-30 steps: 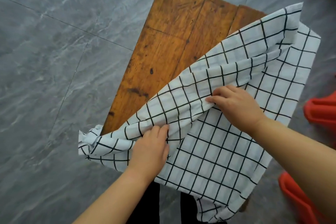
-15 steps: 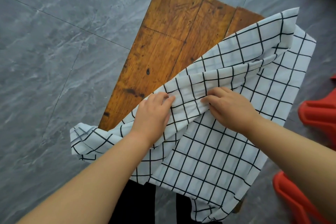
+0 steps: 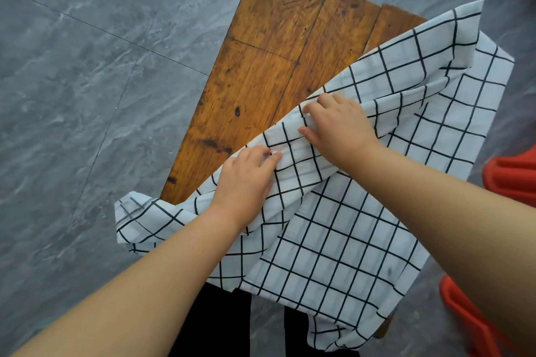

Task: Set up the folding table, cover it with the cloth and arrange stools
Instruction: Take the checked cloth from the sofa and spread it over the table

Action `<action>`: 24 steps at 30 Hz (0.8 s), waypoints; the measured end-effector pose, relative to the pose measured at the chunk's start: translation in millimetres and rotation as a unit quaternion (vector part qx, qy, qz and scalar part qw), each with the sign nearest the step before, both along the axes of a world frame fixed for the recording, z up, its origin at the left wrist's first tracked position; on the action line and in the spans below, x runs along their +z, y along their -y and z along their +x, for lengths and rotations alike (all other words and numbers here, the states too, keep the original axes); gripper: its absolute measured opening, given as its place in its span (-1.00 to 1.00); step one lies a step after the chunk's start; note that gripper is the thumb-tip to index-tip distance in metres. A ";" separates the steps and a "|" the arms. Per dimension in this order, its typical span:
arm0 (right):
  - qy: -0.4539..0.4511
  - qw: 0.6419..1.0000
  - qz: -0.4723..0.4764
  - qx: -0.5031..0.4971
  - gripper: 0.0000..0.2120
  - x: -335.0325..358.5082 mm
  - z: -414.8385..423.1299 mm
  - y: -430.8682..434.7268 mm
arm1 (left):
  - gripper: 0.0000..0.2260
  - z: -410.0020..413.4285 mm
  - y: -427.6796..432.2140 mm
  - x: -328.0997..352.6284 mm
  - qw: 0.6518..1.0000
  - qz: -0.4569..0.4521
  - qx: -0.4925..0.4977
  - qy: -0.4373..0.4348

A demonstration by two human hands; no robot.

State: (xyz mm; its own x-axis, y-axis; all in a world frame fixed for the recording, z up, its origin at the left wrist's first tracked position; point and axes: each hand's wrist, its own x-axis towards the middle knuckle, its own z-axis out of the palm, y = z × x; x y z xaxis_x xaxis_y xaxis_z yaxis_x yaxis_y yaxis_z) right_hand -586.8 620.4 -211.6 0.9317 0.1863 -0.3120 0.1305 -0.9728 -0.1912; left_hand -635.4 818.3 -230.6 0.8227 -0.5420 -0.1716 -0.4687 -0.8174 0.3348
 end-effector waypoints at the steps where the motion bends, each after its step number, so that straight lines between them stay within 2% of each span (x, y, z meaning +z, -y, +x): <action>1: -0.004 1.000 0.002 -0.007 -0.67 -0.7 -0.7 -0.2 | -0.52 -0.4 0.2 0.0 1.000 -0.002 0.002 -0.001; 3: 0.000 1.000 0.011 -0.009 -0.73 0.8 -1.5 -1.2 | -0.45 0.1 0.4 1.1 1.000 -0.001 0.013 -0.007; 7: 0.059 0.995 0.075 -0.021 -0.88 5.2 -9.7 -0.8 | -0.19 8.1 -1.7 6.5 0.999 0.008 0.046 -0.026; 9: 0.085 0.991 0.099 -0.026 -0.91 7.6 -15.6 3.7 | -0.18 14.7 -2.1 10.9 0.999 -0.006 0.041 -0.022; 12: 0.110 0.986 0.122 -0.028 -0.91 13.3 -25.0 12.1 | -0.27 24.8 -0.2 20.3 0.999 -0.026 0.032 -0.017; 15: 0.133 0.980 0.145 -0.033 -0.91 19.2 -33.6 17.9 | -0.36 35.5 1.9 27.8 0.997 -0.044 0.022 -0.052; 20: 0.152 0.975 0.162 -0.021 -0.92 24.1 -43.4 23.3 | -0.70 43.4 6.6 25.7 0.984 -0.102 0.019 -0.141; 24: 0.174 0.969 0.173 -0.031 -0.91 29.7 -50.1 30.8 | -0.77 44.6 7.1 29.4 0.985 -0.117 0.030 -0.125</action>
State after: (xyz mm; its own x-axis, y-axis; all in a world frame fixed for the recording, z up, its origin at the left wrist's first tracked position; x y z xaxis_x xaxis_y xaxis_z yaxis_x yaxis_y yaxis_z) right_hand -637.0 589.6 -181.9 0.9819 0.1640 0.0952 0.1895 -0.8660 -0.4628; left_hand -590.8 811.2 -201.1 0.8027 -0.5422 -0.2485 -0.3008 -0.7278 0.6162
